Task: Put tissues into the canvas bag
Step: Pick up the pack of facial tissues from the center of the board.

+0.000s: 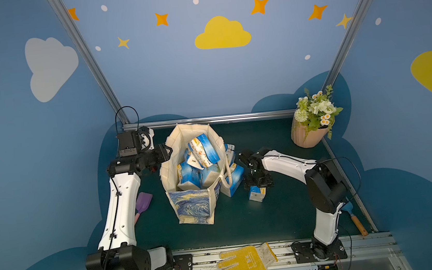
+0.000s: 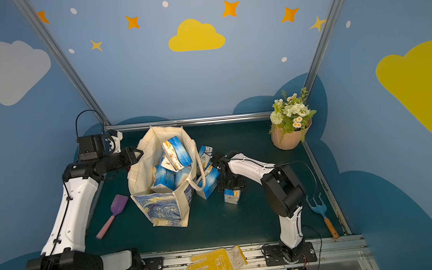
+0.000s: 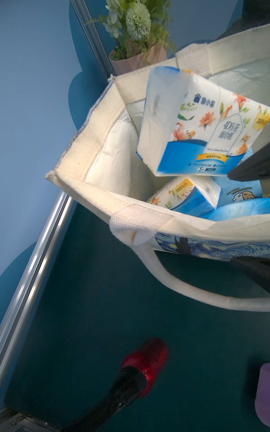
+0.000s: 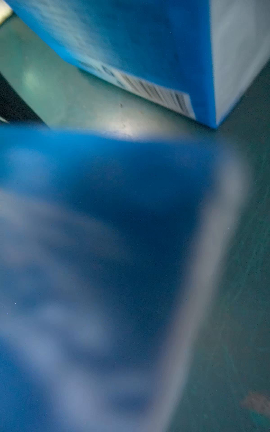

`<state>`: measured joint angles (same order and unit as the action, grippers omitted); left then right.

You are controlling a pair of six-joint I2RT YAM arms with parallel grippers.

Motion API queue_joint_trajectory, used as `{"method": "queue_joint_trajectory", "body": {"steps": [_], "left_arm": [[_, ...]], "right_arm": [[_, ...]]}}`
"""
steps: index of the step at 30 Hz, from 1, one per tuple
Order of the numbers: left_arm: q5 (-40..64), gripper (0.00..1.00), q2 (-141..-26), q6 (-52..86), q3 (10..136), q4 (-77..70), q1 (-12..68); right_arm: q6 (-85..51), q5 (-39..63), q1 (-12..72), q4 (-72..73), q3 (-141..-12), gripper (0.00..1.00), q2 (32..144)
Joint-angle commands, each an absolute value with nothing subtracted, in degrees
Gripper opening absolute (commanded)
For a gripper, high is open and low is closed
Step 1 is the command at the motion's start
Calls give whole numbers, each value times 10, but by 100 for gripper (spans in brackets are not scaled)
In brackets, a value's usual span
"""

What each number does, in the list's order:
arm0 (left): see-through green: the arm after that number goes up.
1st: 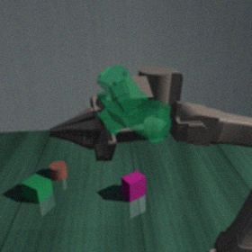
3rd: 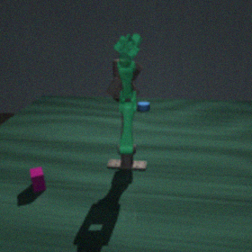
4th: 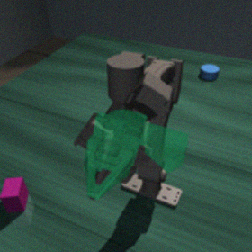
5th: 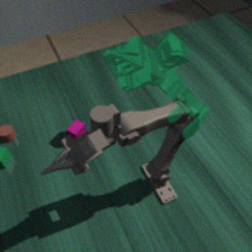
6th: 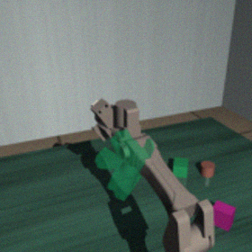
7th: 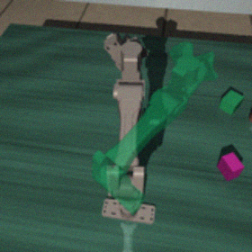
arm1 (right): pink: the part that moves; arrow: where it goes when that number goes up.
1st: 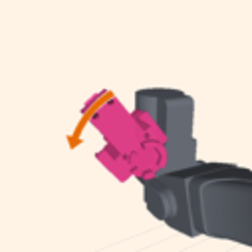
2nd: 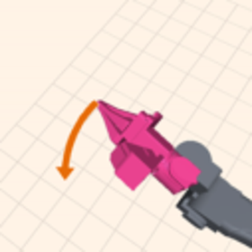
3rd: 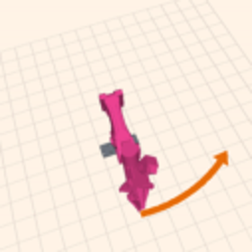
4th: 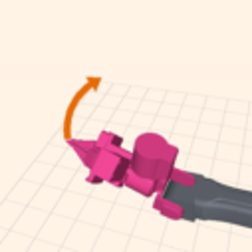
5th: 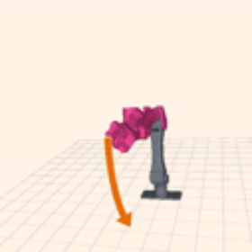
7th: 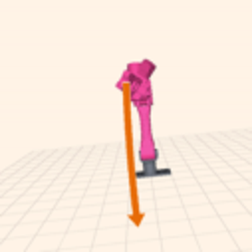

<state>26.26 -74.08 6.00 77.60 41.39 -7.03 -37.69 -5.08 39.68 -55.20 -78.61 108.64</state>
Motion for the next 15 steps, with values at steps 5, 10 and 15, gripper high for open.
{"method": "queue_joint_trajectory", "body": {"steps": [5,10,15], "left_arm": [[263,4,-740,49,773,416,-75],[270,4,-744,51,773,414,-75],[283,4,-749,51,772,416,-75]], "right_arm": [[-380,-66,385,-544,-749,57,1027],[-363,-78,384,-560,-760,19,967],[-311,-104,394,-561,-838,16,884]]}}
